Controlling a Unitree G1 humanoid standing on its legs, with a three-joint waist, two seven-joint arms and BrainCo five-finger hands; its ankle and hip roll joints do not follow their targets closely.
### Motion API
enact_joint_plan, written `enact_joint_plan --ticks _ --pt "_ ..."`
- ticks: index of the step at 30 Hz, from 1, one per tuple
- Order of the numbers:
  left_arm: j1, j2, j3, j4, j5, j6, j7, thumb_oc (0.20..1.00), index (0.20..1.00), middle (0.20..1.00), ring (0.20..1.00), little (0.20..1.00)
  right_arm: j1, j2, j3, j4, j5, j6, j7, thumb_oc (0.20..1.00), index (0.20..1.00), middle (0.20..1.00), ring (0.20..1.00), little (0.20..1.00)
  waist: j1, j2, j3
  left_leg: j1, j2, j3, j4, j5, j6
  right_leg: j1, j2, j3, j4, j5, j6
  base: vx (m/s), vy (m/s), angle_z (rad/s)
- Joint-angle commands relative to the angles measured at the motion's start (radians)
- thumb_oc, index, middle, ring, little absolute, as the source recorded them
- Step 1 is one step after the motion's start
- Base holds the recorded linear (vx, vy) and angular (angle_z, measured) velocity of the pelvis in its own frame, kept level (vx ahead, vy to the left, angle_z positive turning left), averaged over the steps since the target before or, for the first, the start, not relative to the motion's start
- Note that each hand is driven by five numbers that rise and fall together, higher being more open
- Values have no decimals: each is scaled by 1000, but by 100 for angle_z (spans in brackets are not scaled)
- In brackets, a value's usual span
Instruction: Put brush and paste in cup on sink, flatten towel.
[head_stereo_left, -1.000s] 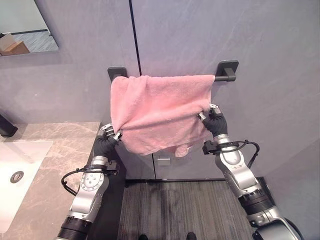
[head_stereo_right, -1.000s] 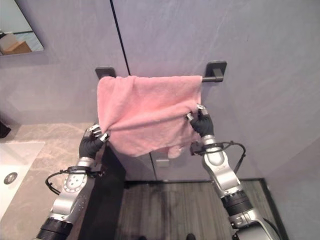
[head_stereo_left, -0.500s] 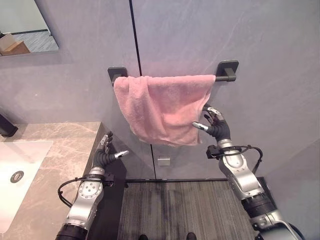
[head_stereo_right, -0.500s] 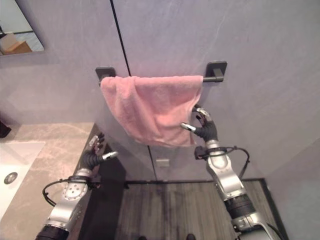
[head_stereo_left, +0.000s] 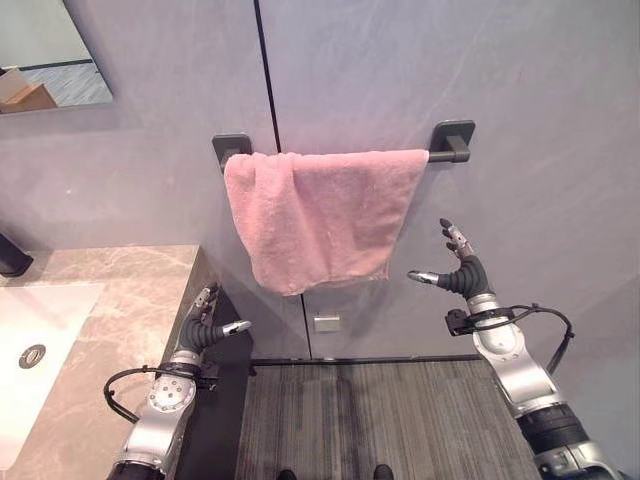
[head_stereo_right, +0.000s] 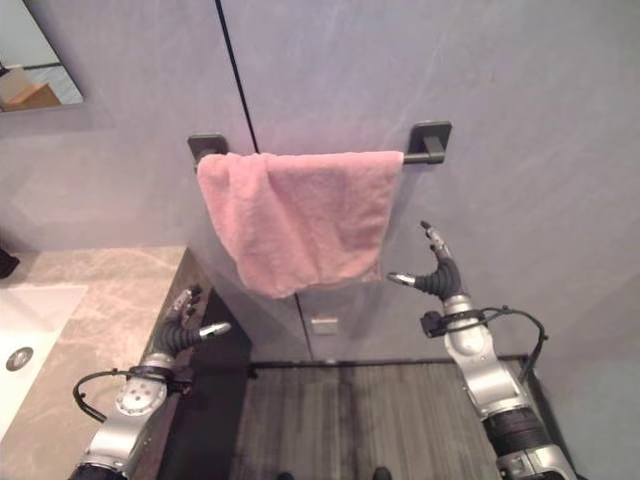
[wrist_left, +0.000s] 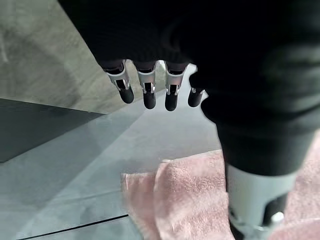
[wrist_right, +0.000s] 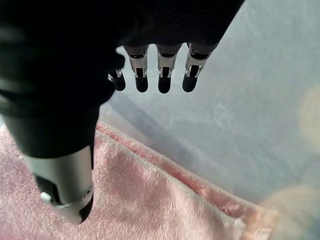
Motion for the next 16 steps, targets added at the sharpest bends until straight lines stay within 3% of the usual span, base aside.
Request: enact_joint_plan --ticks 1,6,13,16 --pt "-25 14 -8 60 6 -60 11 1000 1000 1000 1000 1000 14 19 -20 25 39 -50 1 1000 1000 1000 1000 1000 -6 -48 -42 5 52 9 6 -6 -39 0 -113 35 4 26 87 0 0 0" --pt "-15 -9 -31 99 -10 -56 0 1000 1000 1000 1000 1000 48 38 -12 53 61 -48 12 1000 1000 1000 1000 1000 -9 -49 -41 9 51 11 6 -7 -37 2 -113 37 4 26 87 0 0 0" --pt "-33 -85 -113 334 -58 -65 -8 1000 1000 1000 1000 1000 122 143 10 285 332 -67 50 1000 1000 1000 1000 1000 -21 -52 -38 12 54 13 6 -4 -39 3 -109 42 4 25 84 0 0 0" --pt "-19 -98 -118 391 -65 -71 -15 1000 1000 1000 1000 1000 146 140 15 341 343 -74 76 1000 1000 1000 1000 1000 -22 -51 -36 7 55 12 6 1 -42 -1 -108 42 4 26 84 0 0 0"
